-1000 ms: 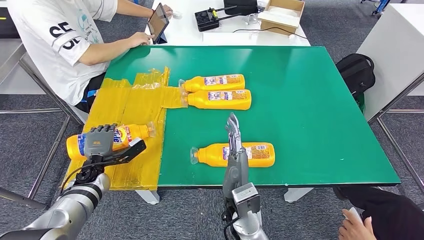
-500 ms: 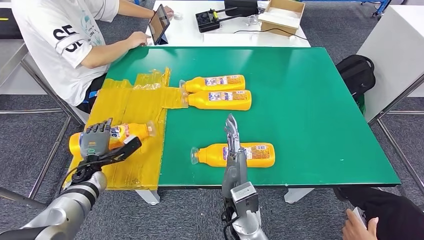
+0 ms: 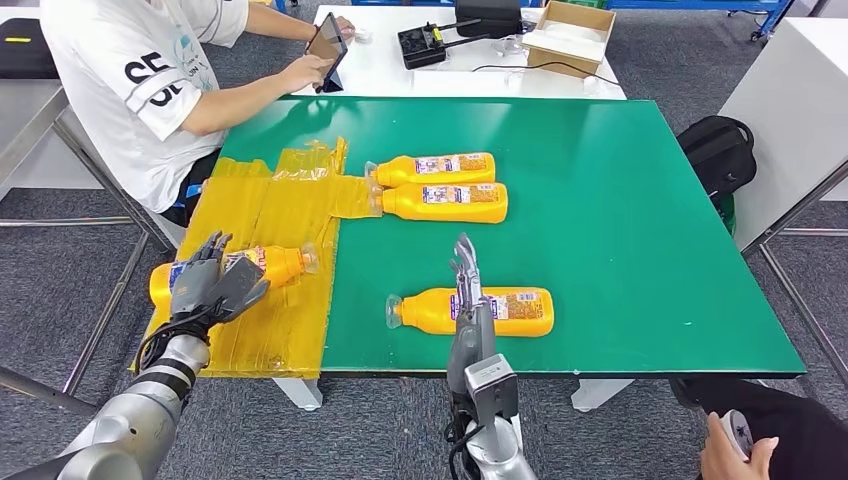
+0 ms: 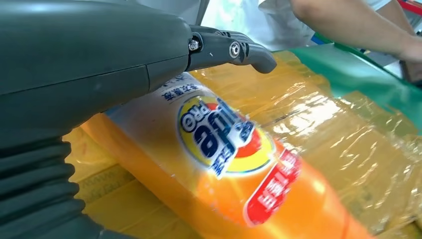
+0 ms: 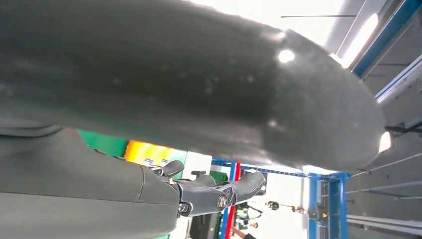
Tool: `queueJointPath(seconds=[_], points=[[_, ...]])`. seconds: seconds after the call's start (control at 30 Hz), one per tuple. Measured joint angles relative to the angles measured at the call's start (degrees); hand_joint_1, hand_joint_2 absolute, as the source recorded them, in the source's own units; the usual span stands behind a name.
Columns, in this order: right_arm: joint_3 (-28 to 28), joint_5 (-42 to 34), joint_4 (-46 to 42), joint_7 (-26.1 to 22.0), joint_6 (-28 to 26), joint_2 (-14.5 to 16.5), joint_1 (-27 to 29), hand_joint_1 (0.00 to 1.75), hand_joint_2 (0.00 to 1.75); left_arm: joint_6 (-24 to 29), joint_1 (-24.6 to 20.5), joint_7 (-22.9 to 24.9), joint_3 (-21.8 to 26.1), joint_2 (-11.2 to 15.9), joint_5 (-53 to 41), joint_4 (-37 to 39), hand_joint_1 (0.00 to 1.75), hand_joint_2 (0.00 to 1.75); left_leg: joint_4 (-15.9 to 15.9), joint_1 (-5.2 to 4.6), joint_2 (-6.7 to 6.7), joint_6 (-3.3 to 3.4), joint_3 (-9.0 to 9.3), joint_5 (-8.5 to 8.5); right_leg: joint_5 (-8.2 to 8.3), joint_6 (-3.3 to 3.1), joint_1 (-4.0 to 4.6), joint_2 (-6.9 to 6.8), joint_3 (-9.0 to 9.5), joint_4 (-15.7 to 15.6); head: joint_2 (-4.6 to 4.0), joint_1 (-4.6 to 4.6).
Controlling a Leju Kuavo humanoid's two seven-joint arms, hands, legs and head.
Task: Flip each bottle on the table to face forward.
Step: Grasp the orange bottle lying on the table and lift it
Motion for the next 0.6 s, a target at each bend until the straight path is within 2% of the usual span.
queueJointPath(seconds=[0.27, 0.33, 0.4, 0.47, 0.53, 0.6], points=[[-1.64, -0.44, 1.94, 0.0, -0.4, 0.46, -0.46, 0.0, 0.0, -4.68, 0.0, -5.94, 4.4, -1.04, 7.08, -1.19, 0.0, 0.0, 0.0, 0.0, -0.06, 0.02, 0.01, 0.04, 0.01, 0.0, 0.0, -0.07, 0.04, 0.0, 0.0, 0.01], [-1.98, 0.65, 2.68, 0.01, -0.44, 0.6, -0.64, 0.0, 0.87, -2.85, 0.69, -8.72, 5.76, -2.07, 11.89, -2.62, 0.0, 0.0, 0.0, 0.0, -0.02, 0.02, -0.07, 0.05, 0.09, 0.04, 0.0, -0.06, 0.11, 0.01, 0.0, 0.02], [-2.16, 3.43, 4.03, 0.21, -0.63, 0.67, -1.04, 0.0, 1.75, 1.92, 2.64, -10.69, 5.86, -3.72, 19.67, -6.36, 0.0, 0.0, 0.02, 0.0, 0.12, 0.0, -0.26, 0.1, 0.28, 0.06, 0.0, 0.02, 0.16, 0.02, 0.0, 0.04], [-2.17, 7.37, 5.77, 0.79, -1.05, 0.67, -1.53, 0.0, 1.75, 7.95, 4.95, -11.23, 4.15, -5.34, 27.56, -11.06, 0.0, 0.0, 0.03, 0.0, 0.3, -0.01, -0.46, 0.14, 0.43, 0.06, 0.0, 0.15, 0.02, 0.03, 0.0, 0.04], [-2.16, 9.96, 7.17, 1.31, -1.42, 0.66, -1.89, 0.0, 1.75, 11.65, 6.53, -11.35, 2.18, -6.48, 31.29, -14.56, 0.0, 0.87, 0.05, 0.0, 0.39, -0.01, -0.59, 0.14, 0.44, 0.08, 0.01, 0.22, -0.14, 0.02, 0.0, 0.03], [-2.16, 10.67, 8.14, 1.53, -1.57, 0.66, -2.22, 0.0, 1.75, 12.58, 7.5, -11.41, 0.94, -7.09, 32.14, -17.0, 0.0, 1.75, 0.05, 0.02, 0.39, -0.02, -0.68, 0.14, 0.43, 0.08, 0.03, 0.23, -0.23, 0.03, 0.0, 0.02]])
